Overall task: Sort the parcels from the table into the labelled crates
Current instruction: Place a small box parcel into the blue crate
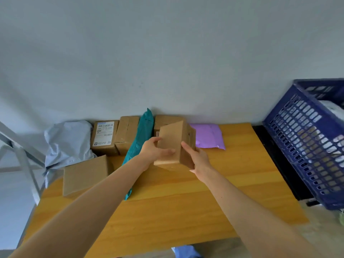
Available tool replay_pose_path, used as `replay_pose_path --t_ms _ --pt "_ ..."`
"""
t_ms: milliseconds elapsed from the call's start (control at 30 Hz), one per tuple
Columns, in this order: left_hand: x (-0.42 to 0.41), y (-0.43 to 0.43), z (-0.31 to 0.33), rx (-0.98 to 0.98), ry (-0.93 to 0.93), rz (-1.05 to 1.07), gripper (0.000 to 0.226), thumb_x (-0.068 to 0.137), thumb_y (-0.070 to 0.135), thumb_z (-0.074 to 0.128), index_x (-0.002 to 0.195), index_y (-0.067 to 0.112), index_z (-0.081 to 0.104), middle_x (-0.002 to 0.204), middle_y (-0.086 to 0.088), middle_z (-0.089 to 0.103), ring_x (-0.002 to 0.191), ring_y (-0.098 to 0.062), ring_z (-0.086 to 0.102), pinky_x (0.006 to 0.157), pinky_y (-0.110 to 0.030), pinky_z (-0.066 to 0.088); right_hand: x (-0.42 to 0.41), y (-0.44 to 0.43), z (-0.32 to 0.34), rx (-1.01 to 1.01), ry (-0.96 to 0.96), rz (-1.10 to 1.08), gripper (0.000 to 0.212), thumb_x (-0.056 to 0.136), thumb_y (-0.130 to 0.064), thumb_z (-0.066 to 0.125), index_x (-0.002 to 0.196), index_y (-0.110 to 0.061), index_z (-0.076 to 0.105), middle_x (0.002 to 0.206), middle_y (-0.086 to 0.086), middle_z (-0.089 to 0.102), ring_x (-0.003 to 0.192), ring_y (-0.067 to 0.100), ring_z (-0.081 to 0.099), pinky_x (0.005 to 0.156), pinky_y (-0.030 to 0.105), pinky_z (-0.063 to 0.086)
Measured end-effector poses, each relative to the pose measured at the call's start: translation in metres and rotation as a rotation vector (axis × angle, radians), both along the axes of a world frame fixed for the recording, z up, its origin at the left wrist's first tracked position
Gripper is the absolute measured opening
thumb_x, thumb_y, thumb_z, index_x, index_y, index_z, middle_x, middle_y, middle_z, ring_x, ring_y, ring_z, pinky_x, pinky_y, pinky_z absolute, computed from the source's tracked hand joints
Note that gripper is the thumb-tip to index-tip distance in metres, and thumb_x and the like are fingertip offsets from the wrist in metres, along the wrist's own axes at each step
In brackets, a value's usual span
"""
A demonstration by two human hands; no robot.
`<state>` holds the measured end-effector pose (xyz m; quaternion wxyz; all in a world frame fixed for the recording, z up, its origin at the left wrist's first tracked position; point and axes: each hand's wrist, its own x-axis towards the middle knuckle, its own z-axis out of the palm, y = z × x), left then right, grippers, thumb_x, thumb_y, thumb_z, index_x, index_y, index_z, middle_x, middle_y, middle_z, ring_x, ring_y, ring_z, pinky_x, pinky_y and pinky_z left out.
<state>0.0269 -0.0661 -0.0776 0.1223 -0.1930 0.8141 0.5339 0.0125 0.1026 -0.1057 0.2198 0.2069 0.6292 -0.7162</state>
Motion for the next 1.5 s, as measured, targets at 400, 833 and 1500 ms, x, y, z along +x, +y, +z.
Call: replay_pose_path --t_ms 400,833,1500 --pt "0.011 -0.007 0.032 0.076 0.048 -0.017 0.097 0.067 0.047 0.082 0.146 0.02 0.034 0.138 -0.004 0.046 0.122 -0.024 0.048 0.104 -0.046 0.044 0.018 0.001 0.043 0.171 0.254 0.077 0.083 0.051 -0.056 0.085 0.119 -0.018 0.057 0.108 -0.006 0.067 0.097 0.01 0.063 0.072 0.024 0.049" --pt "0.032 -0.019 0.055 0.476 -0.182 0.025 0.062 0.097 0.055 0.039 0.145 0.017 0.036 0.143 -0.013 0.045 0.128 -0.032 0.047 0.098 -0.045 0.045 0.037 0.01 0.061 -0.371 0.228 -0.017 0.038 0.089 -0.021 0.063 0.127 -0.016 0.06 0.122 0.008 0.066 0.113 0.026 0.059 0.082 0.036 0.05" --pt "0.031 -0.005 0.068 0.151 0.196 -0.218 0.072 0.078 0.024 0.078 0.136 0.026 0.035 0.117 0.004 0.065 0.093 -0.016 0.07 0.076 -0.039 0.06 0.052 0.027 0.075 0.203 0.36 0.128 0.096 0.054 -0.048 0.089 0.135 -0.024 0.043 0.126 -0.007 0.061 0.112 0.013 0.059 0.098 0.036 0.048"
